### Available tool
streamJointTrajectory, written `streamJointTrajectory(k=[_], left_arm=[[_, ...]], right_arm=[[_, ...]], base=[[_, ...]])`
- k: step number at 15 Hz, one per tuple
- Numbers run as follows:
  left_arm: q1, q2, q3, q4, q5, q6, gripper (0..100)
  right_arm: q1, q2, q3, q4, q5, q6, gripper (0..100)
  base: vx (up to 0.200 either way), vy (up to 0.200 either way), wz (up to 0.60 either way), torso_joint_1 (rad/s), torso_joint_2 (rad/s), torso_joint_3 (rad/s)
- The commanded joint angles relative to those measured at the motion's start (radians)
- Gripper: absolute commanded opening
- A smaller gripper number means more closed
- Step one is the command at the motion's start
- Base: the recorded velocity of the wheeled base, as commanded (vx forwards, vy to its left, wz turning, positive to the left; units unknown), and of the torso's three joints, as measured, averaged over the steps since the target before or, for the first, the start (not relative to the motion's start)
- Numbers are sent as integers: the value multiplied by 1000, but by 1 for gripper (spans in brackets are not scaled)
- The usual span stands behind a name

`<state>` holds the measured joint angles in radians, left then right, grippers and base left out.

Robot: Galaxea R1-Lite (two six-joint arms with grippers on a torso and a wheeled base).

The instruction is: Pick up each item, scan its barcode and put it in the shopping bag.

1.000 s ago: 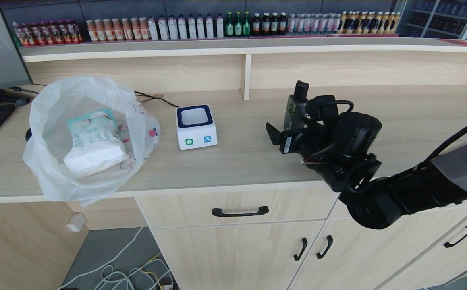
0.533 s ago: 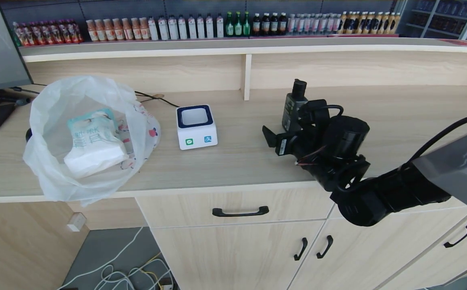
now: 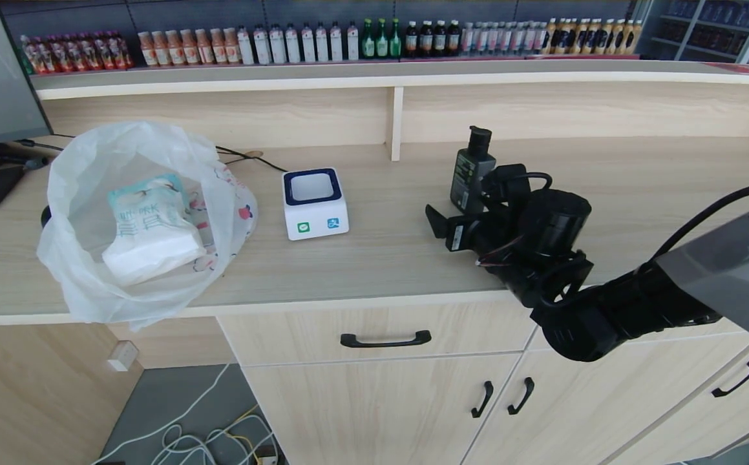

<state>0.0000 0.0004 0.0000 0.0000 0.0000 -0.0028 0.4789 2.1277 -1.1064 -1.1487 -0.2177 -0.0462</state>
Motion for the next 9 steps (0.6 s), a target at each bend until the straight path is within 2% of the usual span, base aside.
streamJointTrajectory(k=[1, 9], left_arm=[[0, 0, 0, 0, 0, 0, 100], [-2, 0, 0, 0, 0, 0, 100]], right_arm=[[0, 5, -1, 0, 0, 3, 100], [-11, 8, -1, -2, 14, 5, 100]], base=[[0, 0, 0, 0, 0, 0], [0, 0, 0, 0, 0, 0]])
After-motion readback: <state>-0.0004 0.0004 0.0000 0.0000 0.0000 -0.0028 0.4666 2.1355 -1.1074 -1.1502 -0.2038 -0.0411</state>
